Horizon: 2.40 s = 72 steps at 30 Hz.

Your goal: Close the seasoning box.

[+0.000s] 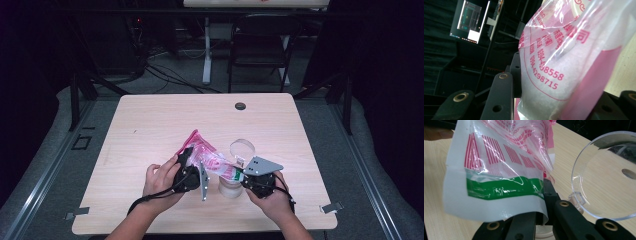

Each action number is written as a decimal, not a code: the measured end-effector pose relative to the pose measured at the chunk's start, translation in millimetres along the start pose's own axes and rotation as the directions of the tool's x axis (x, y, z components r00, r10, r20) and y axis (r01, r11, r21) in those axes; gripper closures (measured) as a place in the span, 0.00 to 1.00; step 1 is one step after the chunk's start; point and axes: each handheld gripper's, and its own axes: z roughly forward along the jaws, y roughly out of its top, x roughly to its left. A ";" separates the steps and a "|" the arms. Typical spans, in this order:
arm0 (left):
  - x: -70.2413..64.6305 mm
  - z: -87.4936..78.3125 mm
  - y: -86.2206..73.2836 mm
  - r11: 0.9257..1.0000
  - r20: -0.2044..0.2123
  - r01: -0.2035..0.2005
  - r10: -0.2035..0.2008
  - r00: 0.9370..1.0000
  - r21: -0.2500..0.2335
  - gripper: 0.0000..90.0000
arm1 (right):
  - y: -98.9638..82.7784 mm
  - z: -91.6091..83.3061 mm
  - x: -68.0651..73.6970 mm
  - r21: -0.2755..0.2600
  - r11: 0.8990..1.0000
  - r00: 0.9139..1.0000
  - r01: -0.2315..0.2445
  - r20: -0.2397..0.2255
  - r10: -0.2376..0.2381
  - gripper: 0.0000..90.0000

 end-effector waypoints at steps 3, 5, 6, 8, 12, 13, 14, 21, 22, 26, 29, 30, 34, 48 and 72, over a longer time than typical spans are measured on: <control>-2.7 0.3 -1.9 1.000 0.013 0.012 -0.013 1.000 0.006 0.74 | 1.1 -0.2 0.9 -0.002 1.000 1.000 0.002 0.001 -0.002 1.00; -4.4 0.9 -3.0 1.000 0.020 0.017 -0.017 1.000 0.007 0.74 | 1.7 -0.2 1.2 -0.007 1.000 1.000 0.003 0.002 -0.003 1.00; -5.3 1.2 -3.6 1.000 0.023 0.021 -0.021 1.000 0.008 0.74 | 2.0 -0.2 1.6 -0.008 1.000 1.000 0.004 0.008 -0.004 1.00; -6.8 1.2 -4.7 1.000 0.029 0.027 -0.027 0.999 0.015 0.74 | 2.5 -0.1 2.1 -0.008 1.000 1.000 0.008 0.013 -0.007 1.00; -10.1 2.2 -7.5 0.999 0.041 0.045 -0.046 0.998 0.015 0.74 | 3.2 0.5 3.0 -0.014 1.000 1.000 0.010 0.015 -0.010 1.00; -11.2 2.4 -8.2 0.998 0.045 0.054 -0.054 0.998 0.017 0.74 | 3.5 0.5 3.3 -0.015 1.000 1.000 0.011 0.014 -0.011 1.00; -12.0 2.7 -8.9 0.998 0.046 0.057 -0.057 0.997 0.014 0.74 | 3.7 0.4 3.6 -0.016 1.000 1.000 0.010 0.015 -0.010 1.00; -17.7 3.2 -13.1 0.996 0.072 0.087 -0.088 0.994 0.016 0.74 | 5.3 0.9 5.1 -0.022 1.000 1.000 0.012 0.014 -0.011 1.00; -18.2 2.9 -14.0 0.996 0.073 0.083 -0.084 0.994 0.019 0.74 | 5.5 1.3 5.3 -0.023 1.000 1.000 0.011 0.013 -0.011 1.00; -20.7 3.2 -17.4 0.995 0.086 0.094 -0.096 0.992 0.022 0.74 | 6.1 3.0 7.0 -0.021 1.000 1.000 0.016 0.006 -0.016 1.00; -22.9 4.0 -19.3 0.994 0.100 0.107 -0.109 0.989 0.022 0.74 | 6.3 3.6 8.5 -0.020 1.000 1.000 0.019 0.006 -0.019 1.00; -23.8 4.5 -19.7 0.993 0.106 0.113 -0.115 0.988 0.023 0.75 | 6.4 3.7 8.8 -0.020 1.000 1.000 0.021 0.007 -0.021 1.00; -27.3 6.7 -21.3 0.990 0.130 0.135 -0.138 0.982 0.026 0.75 | 6.4 4.7 9.0 -0.023 1.000 1.000 0.021 0.007 -0.021 1.00; -31.5 11.2 -28.6 0.967 0.231 0.253 -0.251 0.940 0.022 0.76 | 8.2 3.7 12.1 -0.038 0.999 1.000 0.030 0.000 -0.030 1.00; -36.8 28.2 -41.8 0.903 0.378 0.422 -0.417 0.827 0.074 0.80 | 10.4 4.9 15.7 -0.075 0.997 1.000 0.019 -0.013 -0.020 0.88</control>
